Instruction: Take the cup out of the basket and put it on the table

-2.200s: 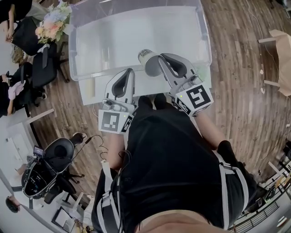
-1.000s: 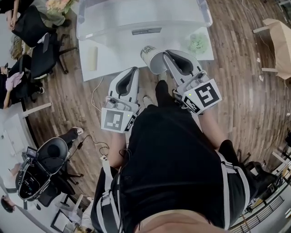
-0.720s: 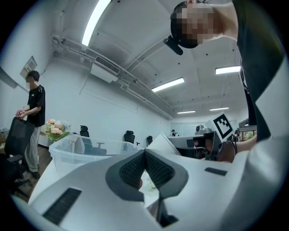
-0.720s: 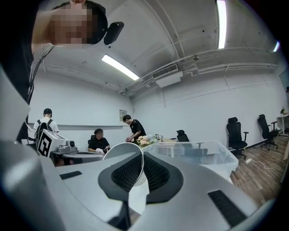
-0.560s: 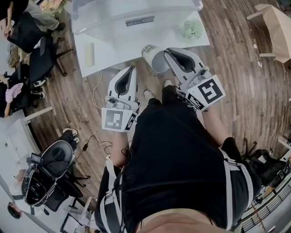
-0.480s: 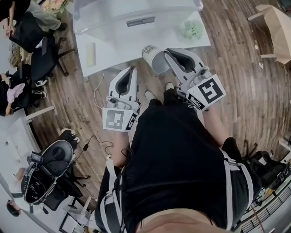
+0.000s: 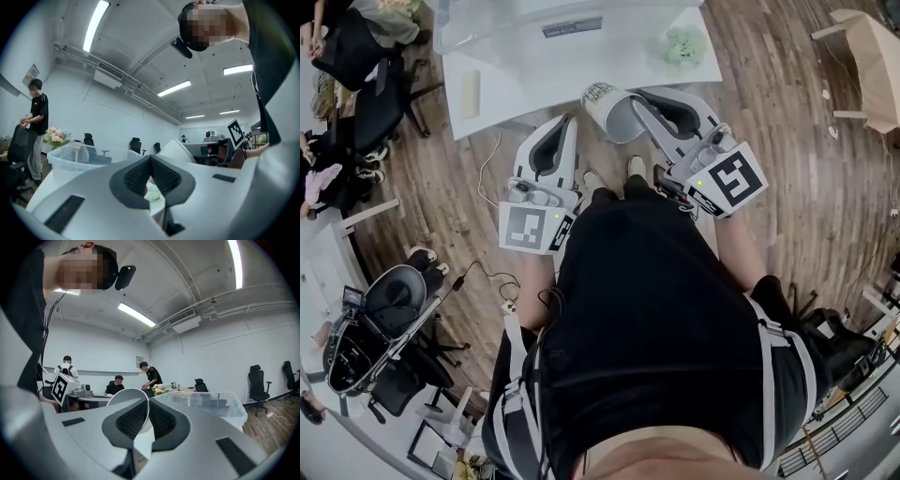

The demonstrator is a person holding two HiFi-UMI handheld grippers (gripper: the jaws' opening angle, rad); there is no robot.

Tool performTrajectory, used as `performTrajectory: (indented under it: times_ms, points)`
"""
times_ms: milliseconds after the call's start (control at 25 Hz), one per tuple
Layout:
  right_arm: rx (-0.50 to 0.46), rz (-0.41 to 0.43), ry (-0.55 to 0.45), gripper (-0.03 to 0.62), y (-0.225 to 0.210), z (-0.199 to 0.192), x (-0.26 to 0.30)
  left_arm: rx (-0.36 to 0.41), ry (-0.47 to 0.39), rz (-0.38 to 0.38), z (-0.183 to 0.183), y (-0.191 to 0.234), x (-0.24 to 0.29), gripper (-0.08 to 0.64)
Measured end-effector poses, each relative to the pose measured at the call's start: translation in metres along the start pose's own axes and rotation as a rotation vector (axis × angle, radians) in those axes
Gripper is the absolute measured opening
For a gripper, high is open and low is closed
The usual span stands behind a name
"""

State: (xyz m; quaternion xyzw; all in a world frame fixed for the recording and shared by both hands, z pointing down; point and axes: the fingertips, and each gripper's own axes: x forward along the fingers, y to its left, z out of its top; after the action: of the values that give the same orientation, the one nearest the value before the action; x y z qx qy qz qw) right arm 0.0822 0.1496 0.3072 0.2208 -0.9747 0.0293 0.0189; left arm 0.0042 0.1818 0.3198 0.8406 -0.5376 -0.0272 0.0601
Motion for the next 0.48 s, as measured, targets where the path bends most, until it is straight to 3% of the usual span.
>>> performTrajectory:
  times_ms: [280, 480]
  points:
    - [0.007, 0.004, 0.008, 0.031, -0.003, -0.006, -0.021, 0.011, 0.000, -0.001, 0.000, -0.022, 0.002, 0.017]
    - [0.026, 0.013, 0.004, 0.031, -0.005, -0.012, -0.009, 0.011, 0.004, 0.009, -0.001, -0.010, 0.006, 0.017]
